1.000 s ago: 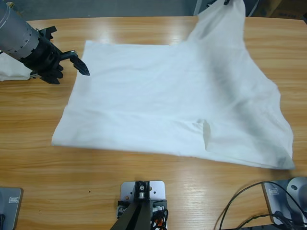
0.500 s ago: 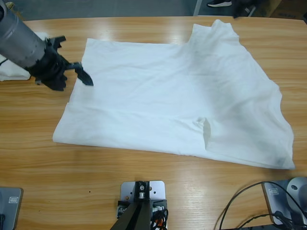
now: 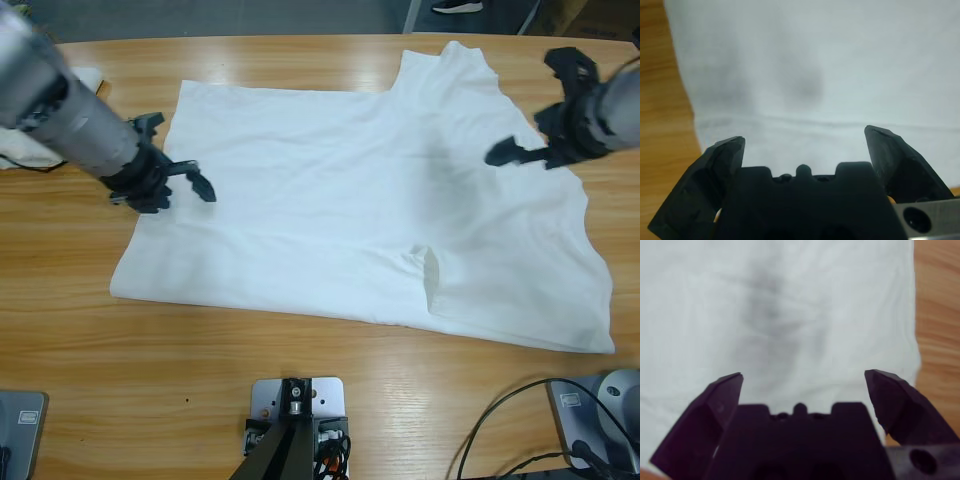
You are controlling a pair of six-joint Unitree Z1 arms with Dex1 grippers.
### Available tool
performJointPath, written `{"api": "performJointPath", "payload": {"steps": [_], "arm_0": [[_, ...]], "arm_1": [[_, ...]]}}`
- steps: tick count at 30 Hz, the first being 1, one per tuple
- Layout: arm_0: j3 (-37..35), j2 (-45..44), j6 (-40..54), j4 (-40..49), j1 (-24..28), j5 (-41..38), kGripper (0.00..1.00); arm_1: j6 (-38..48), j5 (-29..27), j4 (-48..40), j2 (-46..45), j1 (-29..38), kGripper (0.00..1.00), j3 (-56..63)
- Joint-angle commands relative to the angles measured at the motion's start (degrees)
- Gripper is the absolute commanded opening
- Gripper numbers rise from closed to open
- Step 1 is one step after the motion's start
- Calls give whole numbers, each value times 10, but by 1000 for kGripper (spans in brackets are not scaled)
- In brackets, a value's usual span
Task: Fold clothes
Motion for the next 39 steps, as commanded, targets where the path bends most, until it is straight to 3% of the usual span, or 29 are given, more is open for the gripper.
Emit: {"api": "performJointPath", "payload": {"steps": [1,5,19,29,39], "arm_0": [[-91,125,-31,-7,-2,12,945],[-89,145,-44,12,-1,24,945],[43,90,-86,21,-16,40,945],[55,86,-90,19,-24,40,945],[69,67,-100,20,-47,40,945]], "arm_1": [[62,25,-118,133,-29,987,48],[62,30,-136,132,-37,987,83],[72,27,-171,140,-38,984,156],[87,67,-60,21,30,986,168],[74,56,-71,65,41,987,134]]}}
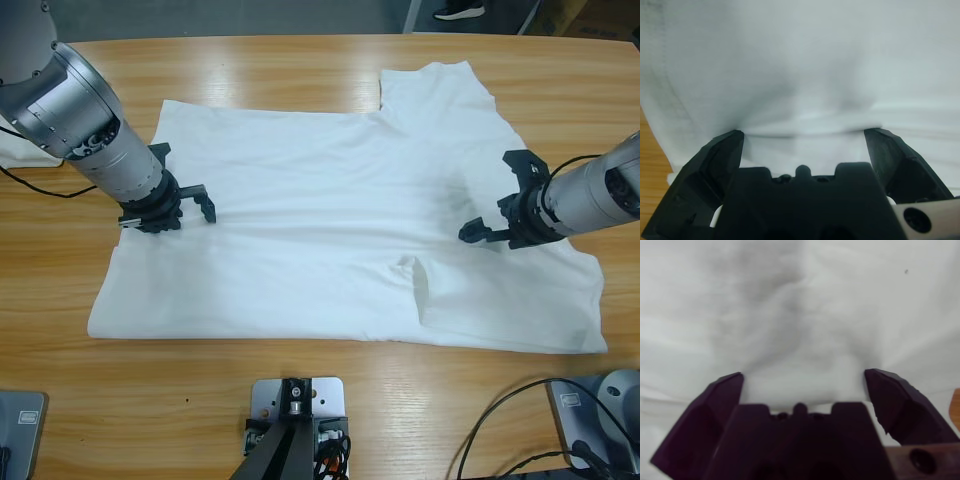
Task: Fold clothes
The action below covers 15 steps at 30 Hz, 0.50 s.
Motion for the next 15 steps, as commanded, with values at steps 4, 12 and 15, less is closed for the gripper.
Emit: {"api": "performJointPath", "payload": {"steps": [4,12,15], "arm_0": [[29,-39,46,4,14,11,942],[-86,-61,121,-8,173,-30,936],[-115,-36,118,-10,192,-60,936]], "arm_1": [[-113,17,8,32,-54,987,-111],[-219,101,173,179,-173,982,-452],[-229,136,188,251,-203,978,-556]]}}
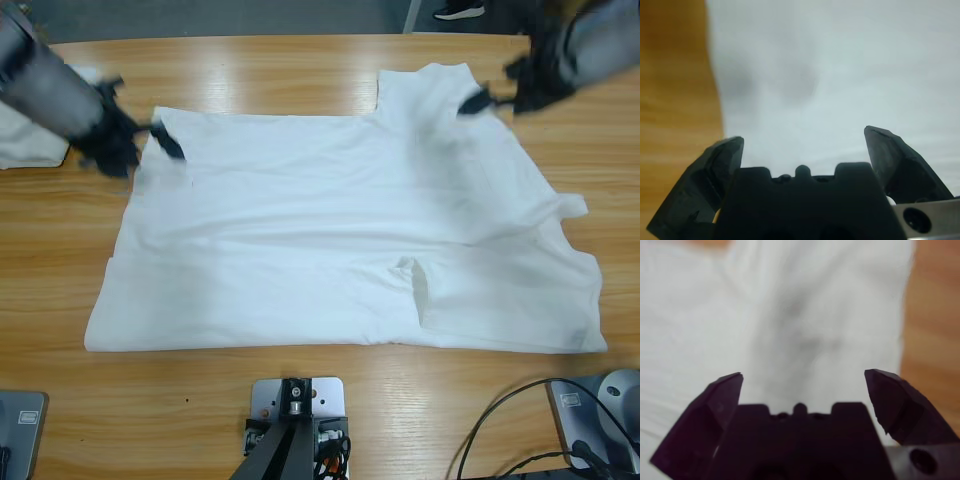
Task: Fold clothes
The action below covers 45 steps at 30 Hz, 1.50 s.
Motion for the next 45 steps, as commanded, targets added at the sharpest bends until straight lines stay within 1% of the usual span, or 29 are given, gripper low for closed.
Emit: {"api": "performJointPath", "payload": {"steps": [1,2,3,4,5,6,8,10,11,13,17,19,23,28,33,36,40,45], "arm_0": [[-79,40,7,-4,80,-66,936],[-92,54,6,-4,84,-83,934],[-104,69,6,-4,89,-99,931],[-114,84,6,-4,93,-105,924],[-125,99,6,-3,100,-114,892],[-136,113,7,-3,107,-124,861],[-159,136,7,2,123,-134,853],[-190,157,8,23,135,-135,854],[-203,166,8,35,140,-135,854],[-216,175,10,44,143,-135,855],[-215,183,18,51,145,-137,858],[-214,186,25,56,147,-137,858],[-215,185,27,62,147,-137,858],[-214,184,29,69,146,-137,858],[-213,186,29,71,141,-133,858],[-214,184,28,85,139,-108,862],[-214,180,30,104,139,-71,871],[-215,185,29,108,139,-65,872]], "arm_1": [[-30,72,94,215,-85,976,-276],[-29,73,109,239,-97,932,-313],[-26,75,127,263,-108,863,-349],[-24,79,147,285,-118,825,-385],[-21,83,167,306,-129,773,-416],[-17,94,181,323,-140,764,-441],[-9,119,206,357,-161,753,-484],[-6,142,238,390,-176,688,-526],[-6,154,256,405,-182,685,-546],[-6,175,295,430,-191,641,-582],[-15,213,355,471,-209,642,-644],[-20,222,383,493,-212,642,-681],[-21,230,392,527,-212,646,-709],[-22,232,398,544,-212,641,-737],[-33,222,410,551,-199,643,-751],[-42,197,427,558,-180,669,-768],[-57,180,448,565,-175,728,-787],[-57,176,453,574,-175,724,-805]]}}
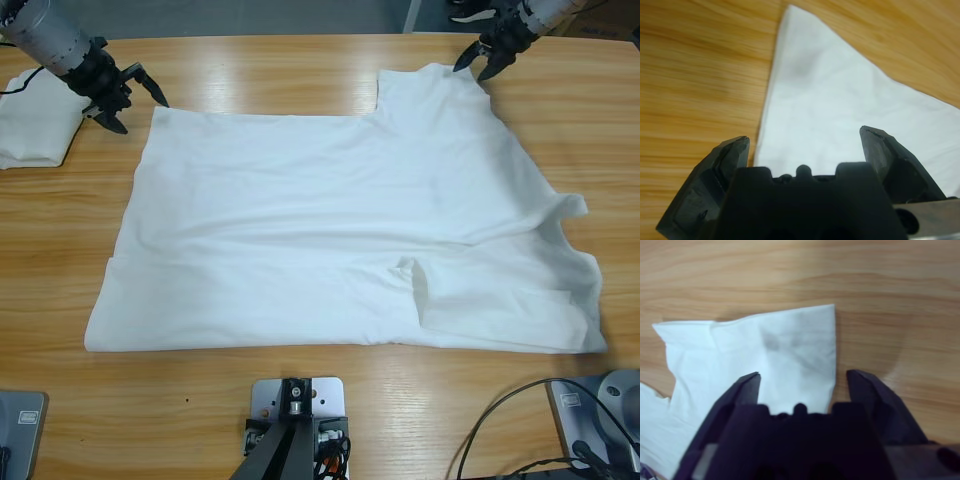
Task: Fold clothes
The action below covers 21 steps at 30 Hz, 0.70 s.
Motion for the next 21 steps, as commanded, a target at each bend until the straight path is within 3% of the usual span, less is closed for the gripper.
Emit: {"api": "performJointPath", "payload": {"steps": [1,6,13,17,21], "arm_0": [[-2,38,4,17,-3,22,872],[-2,42,3,19,-5,22,872],[0,40,6,28,-6,22,876],[-1,37,8,32,-6,22,876],[-2,37,7,31,-6,22,876]], "arm_1": [[-11,-19,19,53,6,724,-25],[-15,-11,17,56,14,609,-30],[-11,-25,20,61,24,613,-41],[-14,-36,27,62,22,911,-50],[-12,-37,27,63,19,918,-52]]}}
